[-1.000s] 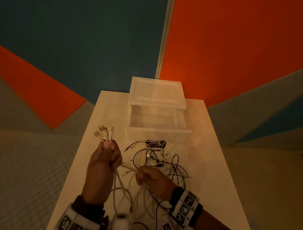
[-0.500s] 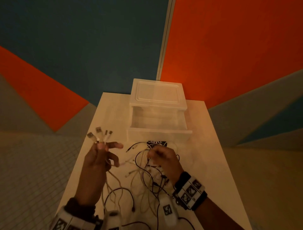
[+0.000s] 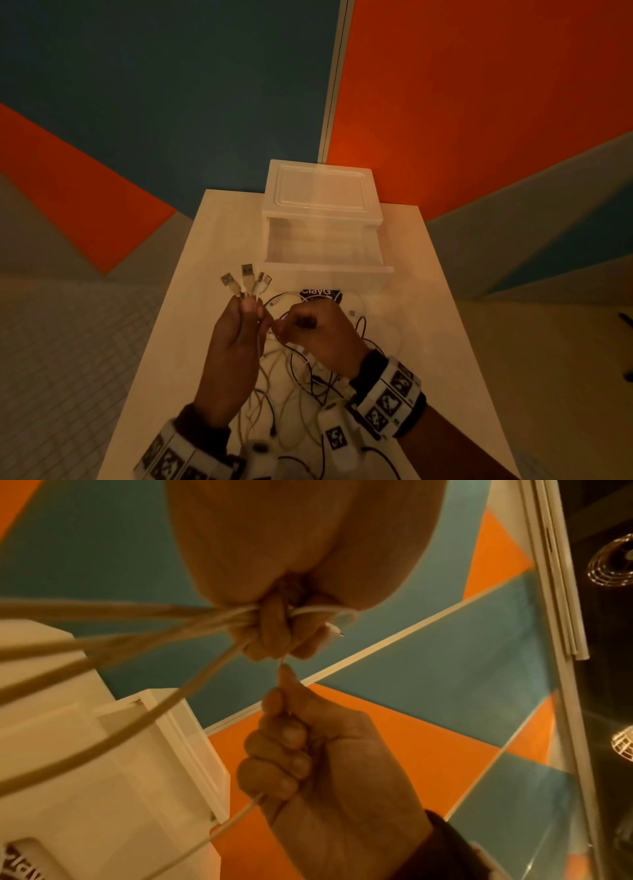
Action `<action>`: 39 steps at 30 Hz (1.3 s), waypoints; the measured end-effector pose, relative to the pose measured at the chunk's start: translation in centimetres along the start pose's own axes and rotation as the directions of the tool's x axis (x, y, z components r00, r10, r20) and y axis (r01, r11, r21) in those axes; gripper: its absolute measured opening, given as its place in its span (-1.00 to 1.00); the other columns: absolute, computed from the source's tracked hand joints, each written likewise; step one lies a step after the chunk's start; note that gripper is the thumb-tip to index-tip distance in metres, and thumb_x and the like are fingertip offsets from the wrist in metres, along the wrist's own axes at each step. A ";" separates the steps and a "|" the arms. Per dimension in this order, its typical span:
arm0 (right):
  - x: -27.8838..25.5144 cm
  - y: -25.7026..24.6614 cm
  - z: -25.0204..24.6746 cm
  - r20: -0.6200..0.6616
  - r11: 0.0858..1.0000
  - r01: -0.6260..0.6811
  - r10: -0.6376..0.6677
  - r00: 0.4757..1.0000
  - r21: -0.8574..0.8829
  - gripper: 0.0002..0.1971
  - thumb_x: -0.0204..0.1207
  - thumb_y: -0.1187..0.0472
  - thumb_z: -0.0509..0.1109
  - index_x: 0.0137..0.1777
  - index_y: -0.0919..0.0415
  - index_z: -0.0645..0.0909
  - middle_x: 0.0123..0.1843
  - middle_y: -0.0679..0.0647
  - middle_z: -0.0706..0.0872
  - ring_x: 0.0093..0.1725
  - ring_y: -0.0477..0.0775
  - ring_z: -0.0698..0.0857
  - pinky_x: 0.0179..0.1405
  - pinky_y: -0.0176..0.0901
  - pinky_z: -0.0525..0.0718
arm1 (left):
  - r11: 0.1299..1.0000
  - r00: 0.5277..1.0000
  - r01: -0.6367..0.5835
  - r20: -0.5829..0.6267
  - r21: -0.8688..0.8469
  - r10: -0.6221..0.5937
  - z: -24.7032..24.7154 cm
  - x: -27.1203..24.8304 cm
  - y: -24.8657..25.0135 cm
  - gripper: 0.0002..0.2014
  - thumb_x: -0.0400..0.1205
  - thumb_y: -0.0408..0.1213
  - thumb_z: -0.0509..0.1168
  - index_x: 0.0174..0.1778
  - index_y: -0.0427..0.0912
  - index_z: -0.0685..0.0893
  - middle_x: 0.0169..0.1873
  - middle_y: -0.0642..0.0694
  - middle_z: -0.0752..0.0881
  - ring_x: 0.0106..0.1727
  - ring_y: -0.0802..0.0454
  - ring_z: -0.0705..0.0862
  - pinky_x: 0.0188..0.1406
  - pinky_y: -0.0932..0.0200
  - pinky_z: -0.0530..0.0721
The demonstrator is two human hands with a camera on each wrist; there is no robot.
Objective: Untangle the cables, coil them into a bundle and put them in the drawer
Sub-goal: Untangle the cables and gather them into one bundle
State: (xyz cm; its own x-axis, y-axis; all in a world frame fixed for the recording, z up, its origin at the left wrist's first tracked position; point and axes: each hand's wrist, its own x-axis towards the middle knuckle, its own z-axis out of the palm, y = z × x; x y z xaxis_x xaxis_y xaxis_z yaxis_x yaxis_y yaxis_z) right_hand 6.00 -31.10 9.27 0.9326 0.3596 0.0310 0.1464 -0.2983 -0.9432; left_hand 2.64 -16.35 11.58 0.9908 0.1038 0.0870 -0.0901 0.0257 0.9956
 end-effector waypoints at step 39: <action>-1.5 13.5 -1.7 0.048 0.947 -0.281 0.291 0.955 -0.158 -0.68 0.76 0.23 0.09 -0.26 0.10 0.47 -0.36 -0.11 0.52 -0.38 -0.29 0.49 -0.21 -0.35 0.47 | 0.503 0.976 -0.057 0.057 -0.862 0.209 -4.9 5.0 4.7 -0.61 0.75 -0.17 -0.05 -0.10 -0.42 0.53 -0.29 -0.34 0.61 -0.32 -0.19 0.57 -0.30 -0.08 0.53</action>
State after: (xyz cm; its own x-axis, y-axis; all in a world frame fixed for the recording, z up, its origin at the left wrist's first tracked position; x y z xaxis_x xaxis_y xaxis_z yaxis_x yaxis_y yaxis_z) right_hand 7.16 -37.20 -2.92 0.9177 0.2994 -0.2611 -0.0710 -0.5231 -0.8493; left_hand 6.64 -10.85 16.56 0.9543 0.0498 0.2947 -0.1890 0.8645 0.4657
